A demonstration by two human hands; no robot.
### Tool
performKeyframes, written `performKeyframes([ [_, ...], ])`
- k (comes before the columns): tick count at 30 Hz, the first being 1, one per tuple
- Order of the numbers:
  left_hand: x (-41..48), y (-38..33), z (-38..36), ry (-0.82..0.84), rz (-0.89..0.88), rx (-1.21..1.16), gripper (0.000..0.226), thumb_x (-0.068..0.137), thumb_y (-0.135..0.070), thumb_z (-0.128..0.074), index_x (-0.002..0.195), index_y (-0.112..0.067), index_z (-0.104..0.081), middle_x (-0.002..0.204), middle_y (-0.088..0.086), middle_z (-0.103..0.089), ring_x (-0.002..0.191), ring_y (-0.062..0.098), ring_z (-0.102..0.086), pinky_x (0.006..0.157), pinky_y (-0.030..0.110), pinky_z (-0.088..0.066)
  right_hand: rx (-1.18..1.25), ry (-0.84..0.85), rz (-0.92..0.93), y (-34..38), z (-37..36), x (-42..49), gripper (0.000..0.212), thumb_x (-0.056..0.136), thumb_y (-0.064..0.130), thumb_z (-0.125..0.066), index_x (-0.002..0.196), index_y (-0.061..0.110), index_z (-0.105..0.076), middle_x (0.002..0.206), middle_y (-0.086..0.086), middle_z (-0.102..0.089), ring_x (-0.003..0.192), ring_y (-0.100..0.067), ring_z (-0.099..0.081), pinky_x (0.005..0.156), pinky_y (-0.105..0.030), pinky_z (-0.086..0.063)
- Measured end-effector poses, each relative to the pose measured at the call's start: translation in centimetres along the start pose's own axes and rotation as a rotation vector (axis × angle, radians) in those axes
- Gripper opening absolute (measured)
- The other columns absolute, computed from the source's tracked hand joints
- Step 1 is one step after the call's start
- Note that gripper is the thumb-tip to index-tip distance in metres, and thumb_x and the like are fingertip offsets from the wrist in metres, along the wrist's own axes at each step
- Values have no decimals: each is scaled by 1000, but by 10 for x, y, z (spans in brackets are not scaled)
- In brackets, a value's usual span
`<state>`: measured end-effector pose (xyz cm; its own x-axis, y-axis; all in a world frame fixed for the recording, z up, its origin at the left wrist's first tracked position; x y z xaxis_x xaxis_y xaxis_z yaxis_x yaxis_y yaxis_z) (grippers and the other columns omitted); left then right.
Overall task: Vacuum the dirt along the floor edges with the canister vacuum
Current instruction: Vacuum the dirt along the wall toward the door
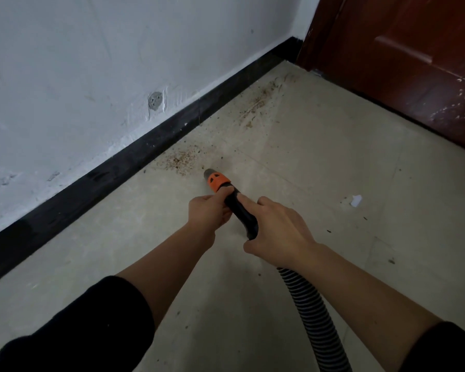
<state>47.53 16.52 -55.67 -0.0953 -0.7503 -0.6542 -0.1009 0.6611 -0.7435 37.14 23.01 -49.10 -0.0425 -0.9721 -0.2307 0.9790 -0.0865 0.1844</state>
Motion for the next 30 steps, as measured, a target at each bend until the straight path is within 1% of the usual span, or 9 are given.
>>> performKeyframes([
  [4,6,-8,-20,33,24,-13,23,87,-22,-72,81,-1,-64,80,15,-64,62,17,-60,54,19,-53,-12,9,-58,-14,10,9,93,77,33,-68,152,36,-14,100,1,-46,84,-18,-50,73,-34,-47],
  [9,14,-7,-38,58,32,-44,24,86,-21,-73,76,-3,-62,75,11,-63,63,16,-60,59,21,-54,-19,3,-103,-26,13,15,95,75,31,-70,151,38,-13,98,1,-47,84,-19,-53,71,-33,-48],
  [11,16,-6,-38,66,18,-61,24,86,-20,-73,76,-2,-61,72,10,-61,61,15,-59,57,20,-54,-2,-3,-100,-26,11,16,96,74,30,-71,151,39,-15,96,1,-46,82,-19,-53,68,-32,-48],
  [14,17,-5,-30,70,15,-77,22,86,-19,-73,80,-3,-60,71,11,-57,56,15,-53,50,18,-50,23,-13,-73,-21,6,17,96,74,29,-72,151,39,-16,93,2,-46,78,-18,-53,62,-28,-43],
  [16,17,-5,-22,62,18,-65,24,85,-20,-73,75,-5,-58,70,10,-56,55,15,-52,47,17,-48,30,-15,-58,-16,3,17,96,74,30,-72,152,37,-15,94,3,-44,79,-17,-51,62,-27,-40],
  [18,18,-5,-13,59,28,-60,24,85,-21,-74,75,-4,-58,72,10,-59,57,14,-55,49,18,-50,28,-17,-45,-10,1,16,96,75,30,-72,152,36,-16,93,4,-42,79,-16,-49,62,-27,-37],
  [21,16,-4,-3,68,48,-71,23,85,-22,-73,83,-1,-63,77,10,-65,62,14,-61,51,19,-51,15,-13,-26,-2,-1,15,95,75,30,-71,152,36,-16,92,5,-41,77,-15,-46,62,-25,-35],
  [26,13,-3,13,56,54,-58,25,85,-23,-74,88,1,-64,83,13,-67,66,15,-63,49,18,-51,11,-10,11,9,-4,12,95,74,32,-71,152,37,-16,91,6,-40,75,-14,-45,52,-21,-28],
  [30,11,-4,23,28,46,-56,26,84,-23,-74,89,2,-65,76,10,-64,61,14,-61,47,17,-50,41,-11,35,17,-6,13,95,73,32,-72,152,37,-17,92,5,-42,77,-15,-48,59,-24,-35],
])
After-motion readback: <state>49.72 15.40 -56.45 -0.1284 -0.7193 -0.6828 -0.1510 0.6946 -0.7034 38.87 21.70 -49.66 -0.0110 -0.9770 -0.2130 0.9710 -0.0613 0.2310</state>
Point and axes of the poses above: each hand's wrist, its own x-axis towards the middle knuckle, its own z-axis out of the back of the hand, y = z × x, the point moved 5 cm from there along x, towards the middle knuckle
